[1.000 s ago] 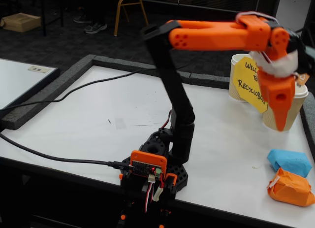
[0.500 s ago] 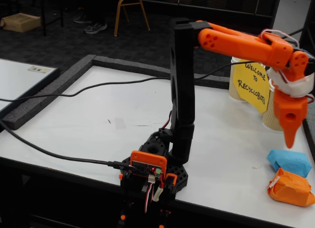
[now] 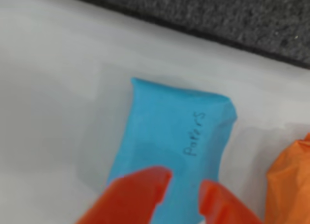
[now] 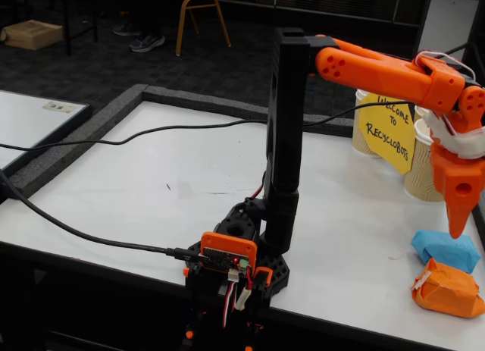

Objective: Sort rubbish by color.

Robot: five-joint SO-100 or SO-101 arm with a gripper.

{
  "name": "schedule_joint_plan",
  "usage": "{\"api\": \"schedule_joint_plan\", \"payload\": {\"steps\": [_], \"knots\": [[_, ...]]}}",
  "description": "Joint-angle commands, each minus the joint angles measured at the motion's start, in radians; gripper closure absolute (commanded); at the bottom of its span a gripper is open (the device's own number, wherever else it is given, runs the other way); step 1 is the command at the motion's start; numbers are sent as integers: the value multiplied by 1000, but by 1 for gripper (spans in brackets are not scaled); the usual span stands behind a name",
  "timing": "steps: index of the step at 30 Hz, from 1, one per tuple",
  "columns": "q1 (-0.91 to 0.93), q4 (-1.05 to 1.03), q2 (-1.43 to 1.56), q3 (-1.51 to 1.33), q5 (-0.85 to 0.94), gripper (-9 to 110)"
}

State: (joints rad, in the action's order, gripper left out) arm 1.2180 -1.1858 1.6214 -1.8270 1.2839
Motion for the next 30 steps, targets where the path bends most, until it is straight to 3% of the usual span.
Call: {"api": "schedule_joint_plan", "payload": {"steps": [1,8,15,24,30], "knots": [[32,20,25,101,21,80],[49,43,-44,97,21,71],[81,46,-152,152,35,71],[44,75,-199,166,28,101],[18,-2,-149,190,25,101]]}}
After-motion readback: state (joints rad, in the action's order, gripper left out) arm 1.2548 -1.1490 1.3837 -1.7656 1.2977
